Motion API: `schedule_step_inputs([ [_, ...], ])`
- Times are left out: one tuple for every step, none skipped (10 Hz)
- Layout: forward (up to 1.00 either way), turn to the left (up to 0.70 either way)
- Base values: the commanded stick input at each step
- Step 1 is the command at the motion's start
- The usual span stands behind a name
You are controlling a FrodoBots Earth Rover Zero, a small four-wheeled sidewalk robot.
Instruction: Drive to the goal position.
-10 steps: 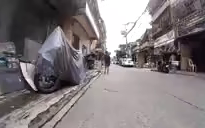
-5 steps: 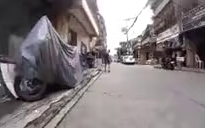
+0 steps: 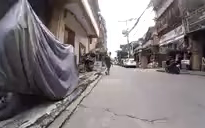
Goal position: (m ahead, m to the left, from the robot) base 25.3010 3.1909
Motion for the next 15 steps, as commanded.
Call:
schedule_step_inputs([
  [1.00,0.00],
  [1.00,0.00],
  [1.00,0.00],
  [1.00,0.00],
  [1.00,0.00],
  [1.00,0.00],
  [1.00,0.00],
  [1.00,0.00],
  [1.00,0.00],
  [1.00,0.00],
  [1.00,0.00],
  [1.00,0.00],
  [1.00,0.00],
  [1.00,0.00],
  [1.00,-0.27],
])
